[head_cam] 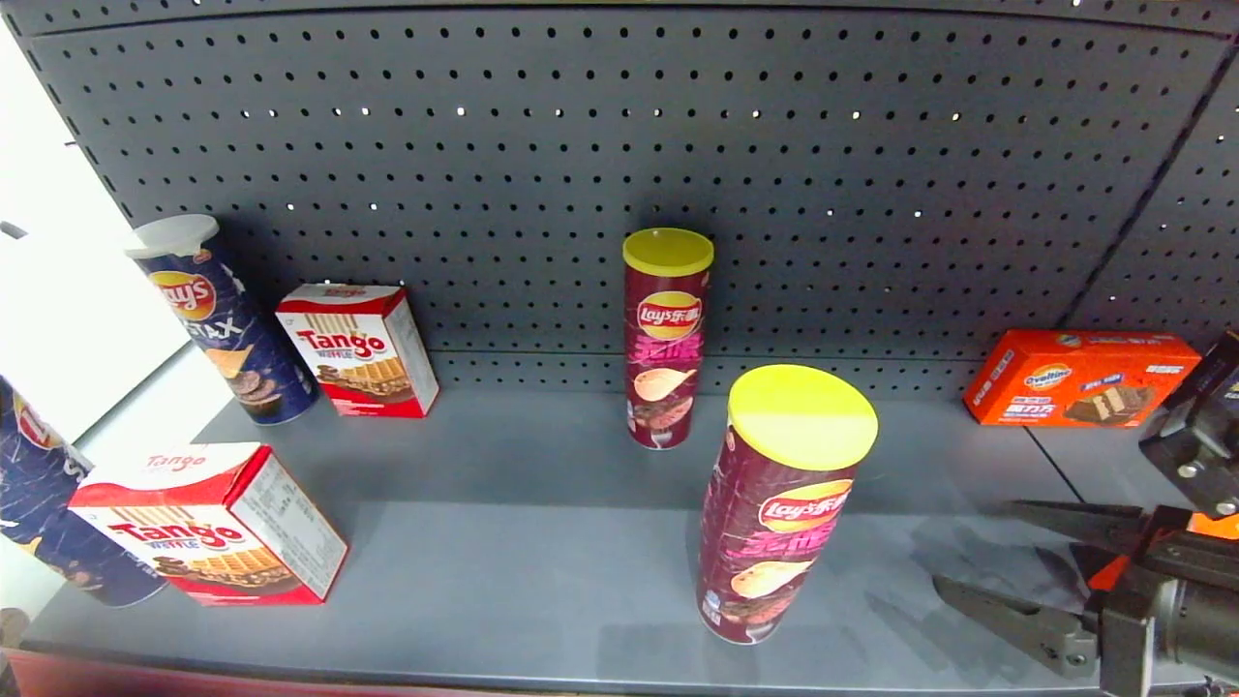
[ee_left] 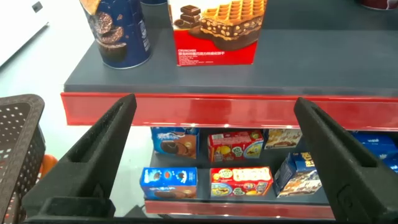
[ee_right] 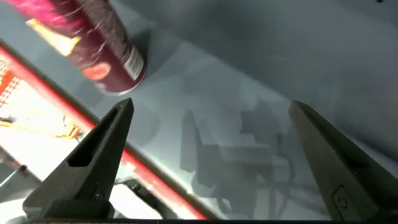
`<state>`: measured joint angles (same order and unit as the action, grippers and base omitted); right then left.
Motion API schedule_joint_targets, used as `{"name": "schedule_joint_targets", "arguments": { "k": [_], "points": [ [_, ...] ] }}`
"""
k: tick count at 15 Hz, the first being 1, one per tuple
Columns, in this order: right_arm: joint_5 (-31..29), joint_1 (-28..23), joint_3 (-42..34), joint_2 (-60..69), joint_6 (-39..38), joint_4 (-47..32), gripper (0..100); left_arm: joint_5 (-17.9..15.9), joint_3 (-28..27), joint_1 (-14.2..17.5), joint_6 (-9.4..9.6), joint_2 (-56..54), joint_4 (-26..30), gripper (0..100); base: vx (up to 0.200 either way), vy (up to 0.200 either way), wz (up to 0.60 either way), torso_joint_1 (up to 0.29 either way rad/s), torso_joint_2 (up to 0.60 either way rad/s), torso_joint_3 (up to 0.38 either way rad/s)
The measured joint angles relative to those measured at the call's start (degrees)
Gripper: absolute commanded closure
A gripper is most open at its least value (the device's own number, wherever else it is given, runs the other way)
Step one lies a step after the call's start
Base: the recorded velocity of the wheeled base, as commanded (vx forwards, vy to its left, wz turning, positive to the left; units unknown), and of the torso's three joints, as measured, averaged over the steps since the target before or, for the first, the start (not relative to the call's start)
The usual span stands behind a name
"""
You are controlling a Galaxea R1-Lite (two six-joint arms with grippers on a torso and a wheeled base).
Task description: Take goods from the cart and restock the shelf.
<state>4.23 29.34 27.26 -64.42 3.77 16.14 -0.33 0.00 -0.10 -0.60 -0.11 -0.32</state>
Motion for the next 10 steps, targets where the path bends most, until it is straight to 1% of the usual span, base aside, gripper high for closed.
{"name": "schedule_joint_targets", "arguments": {
  "k": [4, 10],
  "points": [
    [-3.0, 3.7, 0.6, -5.2, -1.1, 1.5, 0, 0.0, 0.0, 0.0, 0.00, 0.0, 0.0, 0, 0.000, 0.000, 0.00, 0.000, 0.00, 0.000],
    [-5.2, 4.4, 5.8, -12.3, -1.3, 1.5, 0, 0.0, 0.0, 0.0, 0.02, 0.0, 0.0, 0, 0.000, 0.000, 0.00, 0.000, 0.00, 0.000]
  ]
}}
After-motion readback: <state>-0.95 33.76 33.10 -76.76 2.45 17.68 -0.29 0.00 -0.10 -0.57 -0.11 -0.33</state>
